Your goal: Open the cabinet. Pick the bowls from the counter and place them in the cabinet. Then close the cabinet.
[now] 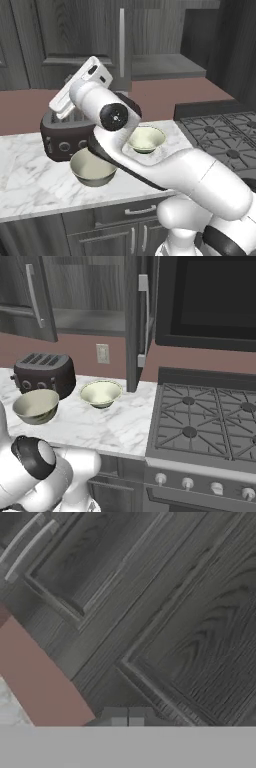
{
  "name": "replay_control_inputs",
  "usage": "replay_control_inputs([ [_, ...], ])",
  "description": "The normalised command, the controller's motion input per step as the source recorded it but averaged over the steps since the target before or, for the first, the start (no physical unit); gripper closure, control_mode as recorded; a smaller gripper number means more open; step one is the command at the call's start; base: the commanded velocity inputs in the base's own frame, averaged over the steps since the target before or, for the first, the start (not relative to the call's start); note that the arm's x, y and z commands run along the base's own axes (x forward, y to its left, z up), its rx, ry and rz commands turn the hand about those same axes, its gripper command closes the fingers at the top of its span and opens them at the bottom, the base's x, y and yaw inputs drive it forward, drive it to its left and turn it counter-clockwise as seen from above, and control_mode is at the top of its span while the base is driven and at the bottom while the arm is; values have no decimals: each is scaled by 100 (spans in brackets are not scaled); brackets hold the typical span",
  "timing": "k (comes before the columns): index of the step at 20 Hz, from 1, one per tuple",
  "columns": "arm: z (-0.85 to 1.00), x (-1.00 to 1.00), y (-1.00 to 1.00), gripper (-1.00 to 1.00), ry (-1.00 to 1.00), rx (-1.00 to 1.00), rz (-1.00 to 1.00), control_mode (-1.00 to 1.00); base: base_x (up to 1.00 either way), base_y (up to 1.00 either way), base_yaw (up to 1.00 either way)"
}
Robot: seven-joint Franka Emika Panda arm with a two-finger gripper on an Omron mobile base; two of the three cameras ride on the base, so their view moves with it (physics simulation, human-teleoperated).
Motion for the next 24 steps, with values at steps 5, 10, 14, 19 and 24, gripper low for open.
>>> replay_control_inputs([
  [5,42,-12,-100,-100,3,20,12,-100,0,0,0],
  [10,5,-1,-100,-100,11,27,25,-100,0,0,0],
  [14,0,0,-100,-100,7,39,33,-100,0,0,0],
  [19,19,-15,-68,-100,12,55,18,-100,0,0,0],
  [24,38,-10,-13,-100,24,47,7,-100,0,0,0],
])
